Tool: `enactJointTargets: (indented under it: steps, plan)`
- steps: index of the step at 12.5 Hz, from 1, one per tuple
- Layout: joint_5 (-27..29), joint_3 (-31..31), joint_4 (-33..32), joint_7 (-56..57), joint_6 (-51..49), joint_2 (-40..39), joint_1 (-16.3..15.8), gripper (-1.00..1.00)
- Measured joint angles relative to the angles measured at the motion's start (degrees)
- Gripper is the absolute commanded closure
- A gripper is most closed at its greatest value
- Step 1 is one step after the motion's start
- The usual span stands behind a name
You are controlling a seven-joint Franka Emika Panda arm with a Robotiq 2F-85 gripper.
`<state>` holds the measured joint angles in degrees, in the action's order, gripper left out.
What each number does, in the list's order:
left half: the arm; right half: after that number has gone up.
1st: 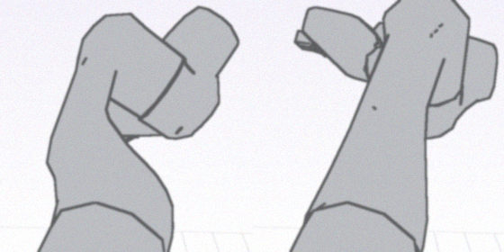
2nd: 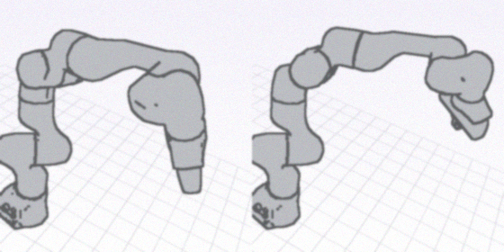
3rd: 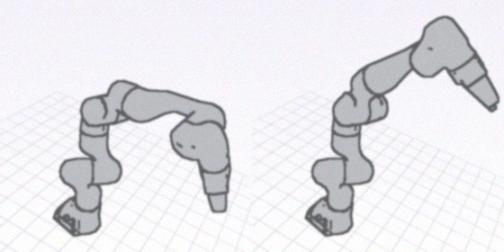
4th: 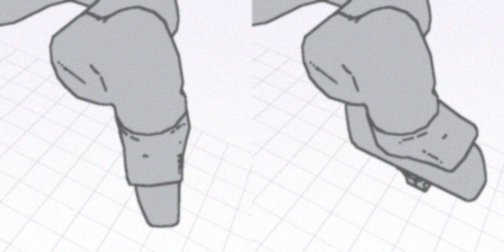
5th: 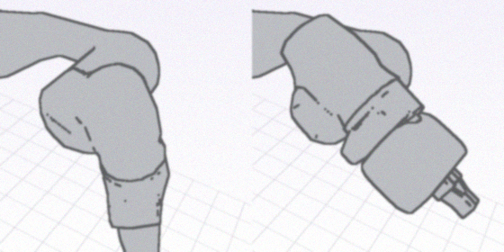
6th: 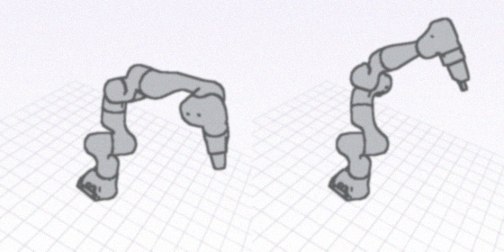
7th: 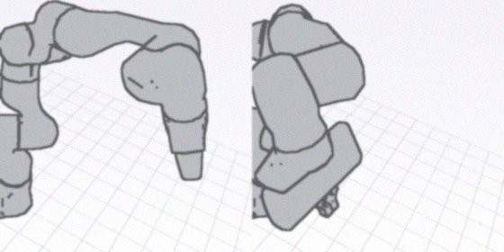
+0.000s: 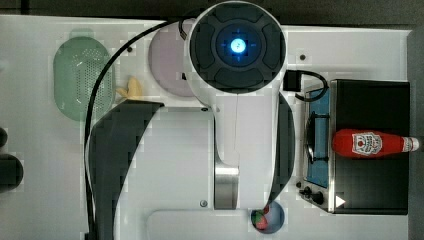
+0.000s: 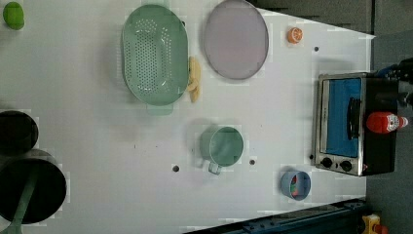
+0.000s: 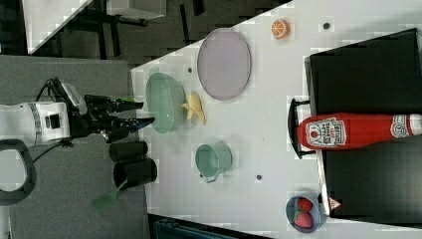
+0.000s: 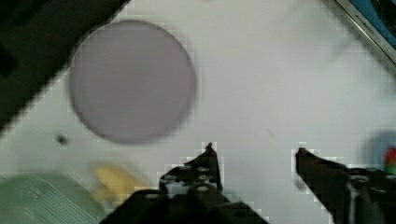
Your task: Pick Ketchup from oven and place it on table.
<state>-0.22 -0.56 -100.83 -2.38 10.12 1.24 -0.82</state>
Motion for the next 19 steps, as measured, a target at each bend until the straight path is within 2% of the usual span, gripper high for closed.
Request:
enactJointTargets:
  steps: [2,3,4,6,8,11,13,16,19]
  plan:
    - [1.0,-0.7,-7.3,0.0,-9.4,8.4,0.7,-0.8]
    - [0.1,-1.0,-9.2,-0.1,-10.5,13.0,1.4,-1.0]
    - [-1.0,-2.3,-9.2,-0.1,-9.8,16.6,1.4,-1.0]
    - [-1.2,-3.1,-7.3,-0.1,-8.6,20.9,3.6,-1.0]
    - [-2.2,-5.5,-4.4,-0.1,-7.9,21.4,3.8,-1.0]
    - [-1.7,-11.9,-3.2,-0.1,-4.1,18.3,3.3,-1.0]
    - [-1.1,-17.2,-3.4,-0.1,-3.1,12.7,4.1,-1.0]
    - [-0.8,-22.9,-5.3,-0.1,5.5,2.2,6.5,-1.0]
    - [0.1,-28.4,-5.7,0.0,9.7,-6.8,7.0,-1.0]
